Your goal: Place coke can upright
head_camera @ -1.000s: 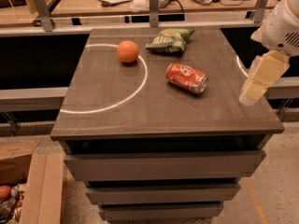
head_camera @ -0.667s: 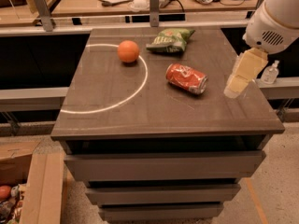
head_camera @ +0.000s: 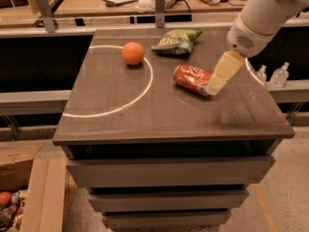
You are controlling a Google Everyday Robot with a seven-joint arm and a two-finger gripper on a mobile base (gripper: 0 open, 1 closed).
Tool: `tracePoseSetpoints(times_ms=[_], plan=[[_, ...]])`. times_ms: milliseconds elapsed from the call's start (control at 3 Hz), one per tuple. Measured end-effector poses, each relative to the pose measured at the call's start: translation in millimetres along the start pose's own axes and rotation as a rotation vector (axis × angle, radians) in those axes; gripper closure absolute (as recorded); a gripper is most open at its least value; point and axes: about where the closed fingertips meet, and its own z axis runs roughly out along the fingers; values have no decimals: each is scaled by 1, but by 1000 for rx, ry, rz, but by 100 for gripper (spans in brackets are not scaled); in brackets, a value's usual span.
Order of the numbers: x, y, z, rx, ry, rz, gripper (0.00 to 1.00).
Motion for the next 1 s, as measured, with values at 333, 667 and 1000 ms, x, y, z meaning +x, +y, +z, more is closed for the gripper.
tracePoseSetpoints(times_ms=[333,667,1000], plan=[[-25,1,27,-36,16,-3,0],[-50,5,50,-68,25,-18,0],[-67,12,70,-94,42,-32,0]])
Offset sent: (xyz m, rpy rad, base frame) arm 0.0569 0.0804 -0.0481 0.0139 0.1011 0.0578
